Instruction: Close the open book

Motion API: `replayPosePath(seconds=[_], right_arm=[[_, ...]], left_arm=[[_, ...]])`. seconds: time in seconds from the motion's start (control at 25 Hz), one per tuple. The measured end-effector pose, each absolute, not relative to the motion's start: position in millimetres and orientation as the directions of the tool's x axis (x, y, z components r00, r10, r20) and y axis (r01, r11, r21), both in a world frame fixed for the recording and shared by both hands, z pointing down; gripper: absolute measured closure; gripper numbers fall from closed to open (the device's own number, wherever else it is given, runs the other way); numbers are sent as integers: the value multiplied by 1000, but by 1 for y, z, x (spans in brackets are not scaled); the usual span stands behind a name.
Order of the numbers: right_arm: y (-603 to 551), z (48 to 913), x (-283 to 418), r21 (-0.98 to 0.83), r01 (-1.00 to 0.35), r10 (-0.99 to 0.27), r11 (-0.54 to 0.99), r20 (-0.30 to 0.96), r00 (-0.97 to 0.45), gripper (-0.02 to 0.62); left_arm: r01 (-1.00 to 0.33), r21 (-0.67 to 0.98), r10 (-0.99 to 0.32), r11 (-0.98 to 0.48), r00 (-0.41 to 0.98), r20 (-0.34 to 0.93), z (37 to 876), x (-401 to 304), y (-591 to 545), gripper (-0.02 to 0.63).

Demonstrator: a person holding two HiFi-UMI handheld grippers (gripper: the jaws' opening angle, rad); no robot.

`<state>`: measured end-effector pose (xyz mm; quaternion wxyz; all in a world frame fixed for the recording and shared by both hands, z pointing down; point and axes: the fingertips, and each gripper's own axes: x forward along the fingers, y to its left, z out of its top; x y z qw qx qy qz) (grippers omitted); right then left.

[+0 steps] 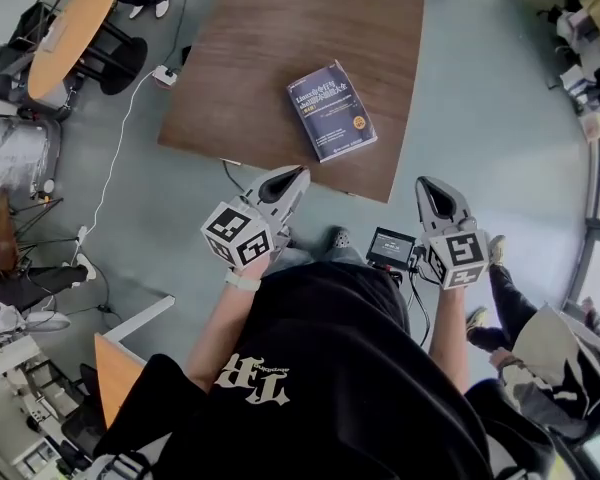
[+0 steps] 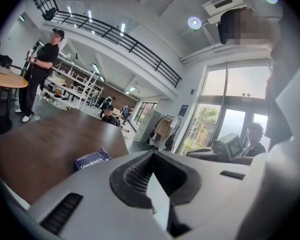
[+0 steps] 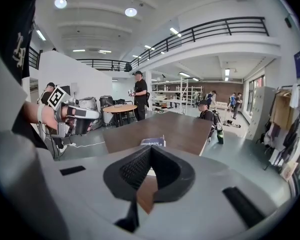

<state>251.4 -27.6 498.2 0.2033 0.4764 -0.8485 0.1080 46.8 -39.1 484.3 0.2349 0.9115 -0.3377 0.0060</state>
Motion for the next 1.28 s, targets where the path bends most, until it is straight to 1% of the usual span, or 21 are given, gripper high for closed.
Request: replayPosePath(seconds=[0.44,0.64,0.76,1.28], right_arm=[[-52,480,170,56,-831,-754,554,455,-473,609],[-60,474,144,68,-825,-754,561,453,-475,609],[-64,470,128,78,-823,-754,563,456,-473,609],[-75,444,112,88,-827,-759,555,462,-460,609]], left_arm=[[-601,445,-622,-664,774,117,476,-15,-71,600],[-553,459,-601,-695,798,51,465,-28,-73,600],[-536,463,-588,-706,808,39,461,-38,-75,600],[-520,467,-573,-715,819,34,439,-51,-86,600]])
